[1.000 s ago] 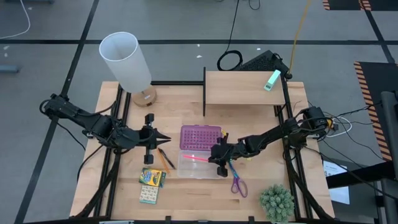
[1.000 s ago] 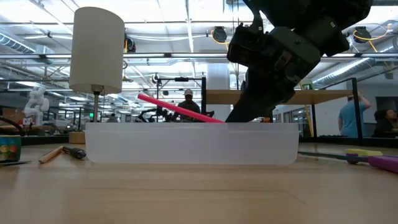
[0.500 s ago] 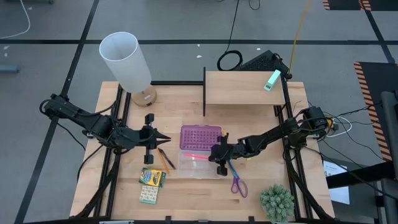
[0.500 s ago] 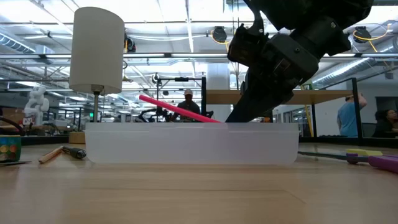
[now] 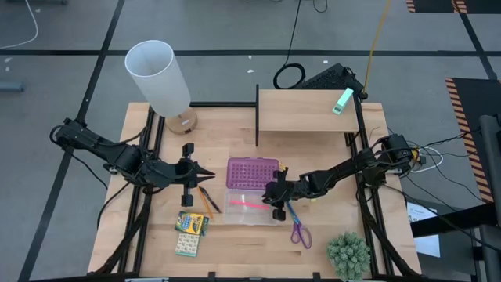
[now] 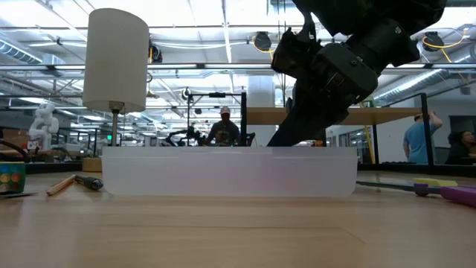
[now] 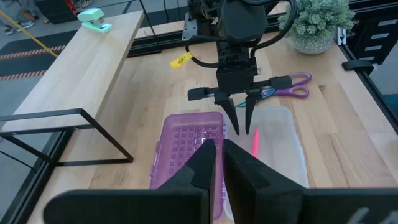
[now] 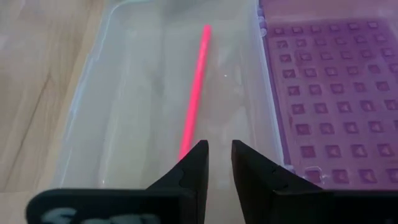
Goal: Pack school essentials
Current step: Put the yellow pencil into the violet plastic pencil case
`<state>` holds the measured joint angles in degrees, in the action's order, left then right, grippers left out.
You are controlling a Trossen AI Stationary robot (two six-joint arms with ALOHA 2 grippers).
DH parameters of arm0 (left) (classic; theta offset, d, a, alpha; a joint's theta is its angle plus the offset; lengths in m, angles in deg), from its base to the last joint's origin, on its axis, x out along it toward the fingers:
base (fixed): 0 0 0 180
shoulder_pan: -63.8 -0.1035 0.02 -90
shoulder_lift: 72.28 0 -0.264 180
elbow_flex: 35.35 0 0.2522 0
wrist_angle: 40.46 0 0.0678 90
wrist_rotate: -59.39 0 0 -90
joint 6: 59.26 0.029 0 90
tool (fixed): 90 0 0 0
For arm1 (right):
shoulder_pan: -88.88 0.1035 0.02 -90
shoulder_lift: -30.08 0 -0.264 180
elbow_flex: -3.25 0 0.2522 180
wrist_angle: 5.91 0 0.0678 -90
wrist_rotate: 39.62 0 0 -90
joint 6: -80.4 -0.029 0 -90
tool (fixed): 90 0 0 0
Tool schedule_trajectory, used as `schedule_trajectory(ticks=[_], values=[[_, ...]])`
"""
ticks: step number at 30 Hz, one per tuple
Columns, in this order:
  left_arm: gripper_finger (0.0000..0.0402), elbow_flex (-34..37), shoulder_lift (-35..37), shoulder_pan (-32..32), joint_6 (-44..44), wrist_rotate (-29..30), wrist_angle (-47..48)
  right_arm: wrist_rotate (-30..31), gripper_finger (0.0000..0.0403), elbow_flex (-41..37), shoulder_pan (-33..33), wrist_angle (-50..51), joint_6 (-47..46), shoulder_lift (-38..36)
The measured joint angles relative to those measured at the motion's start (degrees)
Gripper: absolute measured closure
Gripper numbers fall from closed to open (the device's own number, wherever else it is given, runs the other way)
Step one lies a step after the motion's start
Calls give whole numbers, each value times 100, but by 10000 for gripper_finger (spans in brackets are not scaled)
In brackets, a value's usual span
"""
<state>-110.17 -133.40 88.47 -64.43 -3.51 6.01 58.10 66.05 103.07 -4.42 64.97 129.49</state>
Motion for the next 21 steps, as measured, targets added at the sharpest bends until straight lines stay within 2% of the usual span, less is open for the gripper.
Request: schedule_trajectory(ticks=[5,11,18,21], values=[[369,0,-18,-1,-212,1,-86,-48,337,-2,1,178,116,-295],[369,-2,-216,53,-294,-15,-646,-43,337,-2,20,710,181,-1063],[369,0,-645,69,-548,-325,-669,-31,337,-2,20,1531,456,-1922],[369,-2,-830,134,-943,-460,-441,-23,337,-2,17,1734,461,-2186]])
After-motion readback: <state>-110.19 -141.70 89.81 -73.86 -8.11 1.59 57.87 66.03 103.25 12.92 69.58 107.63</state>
